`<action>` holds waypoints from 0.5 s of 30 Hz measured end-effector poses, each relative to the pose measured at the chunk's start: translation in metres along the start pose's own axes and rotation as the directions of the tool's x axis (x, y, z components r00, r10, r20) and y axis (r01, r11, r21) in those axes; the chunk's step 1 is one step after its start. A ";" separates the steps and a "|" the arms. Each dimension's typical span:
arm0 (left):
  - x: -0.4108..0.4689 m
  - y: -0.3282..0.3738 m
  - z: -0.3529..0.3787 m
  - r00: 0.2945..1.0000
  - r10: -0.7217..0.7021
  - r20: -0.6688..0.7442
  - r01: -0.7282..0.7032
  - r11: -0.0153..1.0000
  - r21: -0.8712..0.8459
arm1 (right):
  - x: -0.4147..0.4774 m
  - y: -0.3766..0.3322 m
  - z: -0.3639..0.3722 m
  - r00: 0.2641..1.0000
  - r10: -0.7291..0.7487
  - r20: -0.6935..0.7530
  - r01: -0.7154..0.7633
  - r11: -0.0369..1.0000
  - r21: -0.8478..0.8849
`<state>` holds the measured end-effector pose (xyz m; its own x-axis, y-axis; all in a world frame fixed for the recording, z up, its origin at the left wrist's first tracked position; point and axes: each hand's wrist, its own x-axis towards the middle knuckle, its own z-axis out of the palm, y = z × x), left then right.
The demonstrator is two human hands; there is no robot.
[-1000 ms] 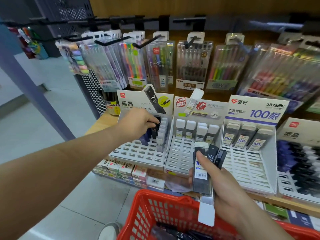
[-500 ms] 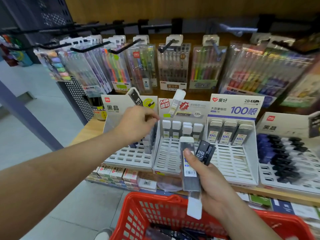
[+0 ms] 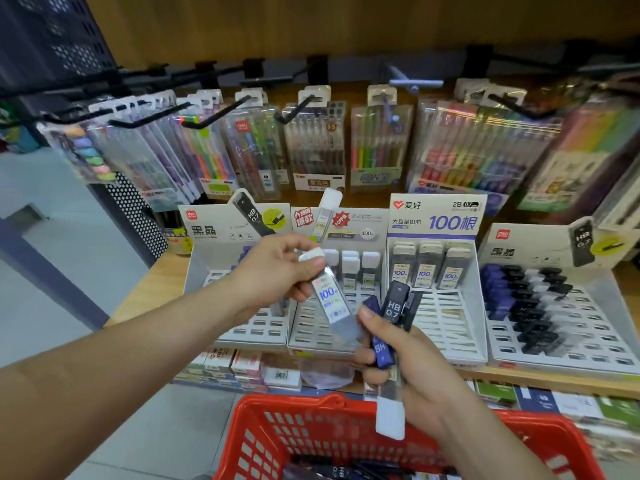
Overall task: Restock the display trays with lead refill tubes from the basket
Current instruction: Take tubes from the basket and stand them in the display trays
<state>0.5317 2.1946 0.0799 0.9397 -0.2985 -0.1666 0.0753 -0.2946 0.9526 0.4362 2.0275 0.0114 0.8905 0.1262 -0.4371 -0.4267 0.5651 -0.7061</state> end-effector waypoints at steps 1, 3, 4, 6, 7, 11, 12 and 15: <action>0.001 -0.001 -0.002 1.000 0.007 -0.020 -0.007 1.000 -0.016 | -0.001 -0.001 -0.001 1.000 -0.010 -0.002 0.010 1.000 -0.007; 0.001 -0.004 -0.002 1.000 0.016 -0.012 -0.016 1.000 -0.015 | 0.000 0.000 -0.003 0.999 -0.042 -0.025 0.041 0.998 -0.038; 0.002 -0.007 -0.001 1.000 0.017 0.003 -0.017 1.000 -0.011 | 0.003 0.002 -0.004 0.997 -0.053 -0.047 0.052 0.998 -0.031; 0.004 -0.012 0.001 1.000 0.015 0.023 -0.015 1.000 -0.011 | 0.004 0.003 -0.005 0.994 -0.061 -0.094 0.061 0.998 -0.003; 0.006 -0.014 0.002 1.000 0.018 0.019 -0.018 1.000 -0.008 | 0.005 0.004 -0.005 0.990 -0.064 -0.124 0.065 0.998 0.005; 0.017 -0.011 0.000 0.991 0.092 -0.100 -0.080 0.989 0.123 | 0.007 0.004 -0.010 0.965 -0.022 -0.263 0.050 0.994 0.099; 0.021 -0.011 -0.002 0.983 0.129 -0.131 -0.102 0.976 0.193 | 0.007 0.003 -0.013 0.958 0.001 -0.286 0.040 0.990 0.136; 0.032 -0.010 -0.009 0.946 0.288 -0.147 -0.183 0.851 0.493 | 0.005 0.000 -0.019 0.959 0.048 -0.280 0.020 0.971 0.238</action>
<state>0.5639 2.1964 0.0673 0.9599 -0.2343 0.1542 -0.2720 -0.6435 0.7155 0.4371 2.0127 -0.0013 0.7891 -0.0797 -0.6090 -0.3588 0.7450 -0.5624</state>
